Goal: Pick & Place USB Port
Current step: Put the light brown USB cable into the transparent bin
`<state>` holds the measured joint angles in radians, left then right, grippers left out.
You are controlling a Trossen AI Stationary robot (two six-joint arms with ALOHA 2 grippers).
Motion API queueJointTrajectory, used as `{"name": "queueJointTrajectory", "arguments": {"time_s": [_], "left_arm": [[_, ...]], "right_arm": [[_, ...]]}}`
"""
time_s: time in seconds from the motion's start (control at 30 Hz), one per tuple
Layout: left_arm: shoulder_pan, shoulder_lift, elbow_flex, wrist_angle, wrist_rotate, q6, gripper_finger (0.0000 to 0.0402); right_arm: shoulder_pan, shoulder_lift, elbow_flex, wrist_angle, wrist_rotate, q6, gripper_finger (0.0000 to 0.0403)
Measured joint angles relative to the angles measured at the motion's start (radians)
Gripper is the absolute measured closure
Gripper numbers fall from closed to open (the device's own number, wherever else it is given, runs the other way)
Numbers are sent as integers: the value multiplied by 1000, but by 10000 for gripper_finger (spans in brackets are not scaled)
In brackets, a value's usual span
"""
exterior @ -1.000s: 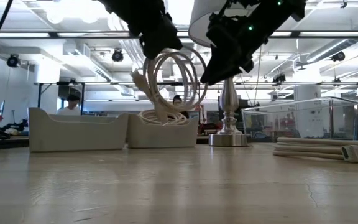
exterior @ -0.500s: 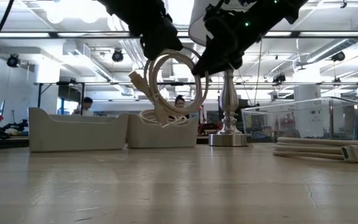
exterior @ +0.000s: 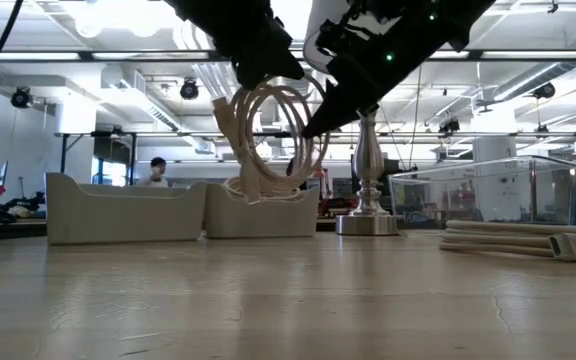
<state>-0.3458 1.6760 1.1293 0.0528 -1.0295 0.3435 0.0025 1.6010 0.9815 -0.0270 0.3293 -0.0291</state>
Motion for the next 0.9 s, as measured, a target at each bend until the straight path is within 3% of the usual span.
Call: {"name": "queueJointTrajectory", "arguments": {"time_s": [0.17, 0.4, 0.67, 0.9], "left_arm": [[4, 0, -4, 0, -26, -2, 374], [6, -1, -4, -4, -45, -5, 363], [27, 0, -5, -9, -48, -27, 310], [34, 1, -6, -12, -46, -58, 256]], "right_arm": [[0, 2, 23, -9, 3, -1, 385], [0, -20, 61, -139, 6, 75, 387], [4, -22, 147, -321, 20, 185, 389], [12, -24, 179, -510, 175, 325, 389]]}}
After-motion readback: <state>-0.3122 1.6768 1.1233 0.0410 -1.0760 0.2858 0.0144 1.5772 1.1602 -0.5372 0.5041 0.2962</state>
